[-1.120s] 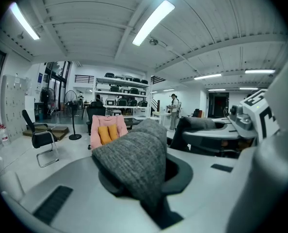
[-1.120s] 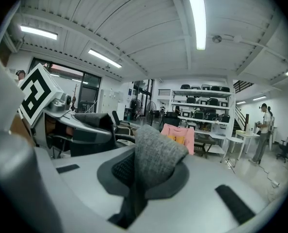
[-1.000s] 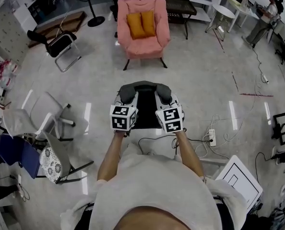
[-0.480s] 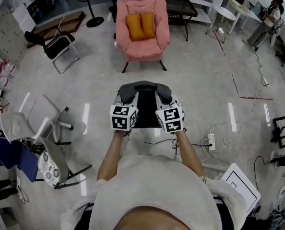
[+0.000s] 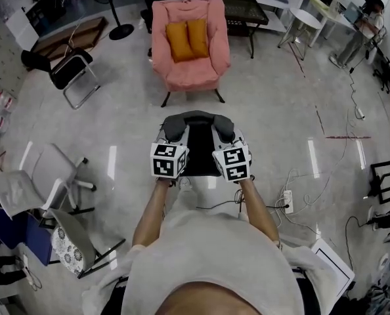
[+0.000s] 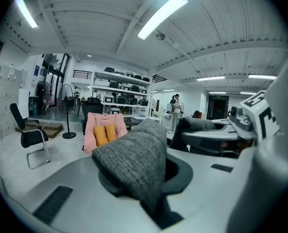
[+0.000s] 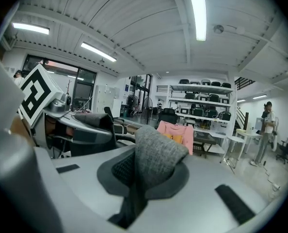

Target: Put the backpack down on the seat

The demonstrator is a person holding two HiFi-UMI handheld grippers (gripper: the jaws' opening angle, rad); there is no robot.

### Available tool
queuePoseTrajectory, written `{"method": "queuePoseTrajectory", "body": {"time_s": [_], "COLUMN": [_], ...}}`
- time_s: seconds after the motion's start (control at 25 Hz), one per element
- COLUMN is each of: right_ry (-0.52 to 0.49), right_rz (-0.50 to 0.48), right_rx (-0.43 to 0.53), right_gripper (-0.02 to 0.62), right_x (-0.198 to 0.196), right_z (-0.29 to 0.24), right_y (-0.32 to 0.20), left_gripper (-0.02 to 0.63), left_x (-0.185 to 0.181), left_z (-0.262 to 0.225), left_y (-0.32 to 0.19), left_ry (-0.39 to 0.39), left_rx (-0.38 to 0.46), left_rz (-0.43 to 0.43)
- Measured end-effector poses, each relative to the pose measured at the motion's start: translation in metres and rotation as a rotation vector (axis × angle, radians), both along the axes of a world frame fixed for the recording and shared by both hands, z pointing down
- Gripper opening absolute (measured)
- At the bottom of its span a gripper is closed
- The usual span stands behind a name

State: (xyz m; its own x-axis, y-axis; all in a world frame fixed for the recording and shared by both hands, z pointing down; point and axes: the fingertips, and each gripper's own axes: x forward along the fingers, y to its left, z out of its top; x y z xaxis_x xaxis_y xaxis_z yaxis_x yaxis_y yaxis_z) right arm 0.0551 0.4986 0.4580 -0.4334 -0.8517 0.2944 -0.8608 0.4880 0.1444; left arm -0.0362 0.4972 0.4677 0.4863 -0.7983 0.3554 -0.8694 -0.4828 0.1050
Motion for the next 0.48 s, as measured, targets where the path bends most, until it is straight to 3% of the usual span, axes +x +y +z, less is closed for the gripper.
{"method": "queuePoseTrajectory", "body": {"time_s": [0.48], "right_ry": [0.012], "right_rz": [0.044], "right_rx": [-0.002], "right_gripper": [0.02], "right_x": [-0.035], "right_z": [-0.015], "right_y": [-0.147], "left_gripper": [0.043], "left_x": [-0.036], "left_z": [-0.018], "left_y": [-0.15], "left_ry": [0.02], "left_rx": [0.011], "left_rz": [0.052]}}
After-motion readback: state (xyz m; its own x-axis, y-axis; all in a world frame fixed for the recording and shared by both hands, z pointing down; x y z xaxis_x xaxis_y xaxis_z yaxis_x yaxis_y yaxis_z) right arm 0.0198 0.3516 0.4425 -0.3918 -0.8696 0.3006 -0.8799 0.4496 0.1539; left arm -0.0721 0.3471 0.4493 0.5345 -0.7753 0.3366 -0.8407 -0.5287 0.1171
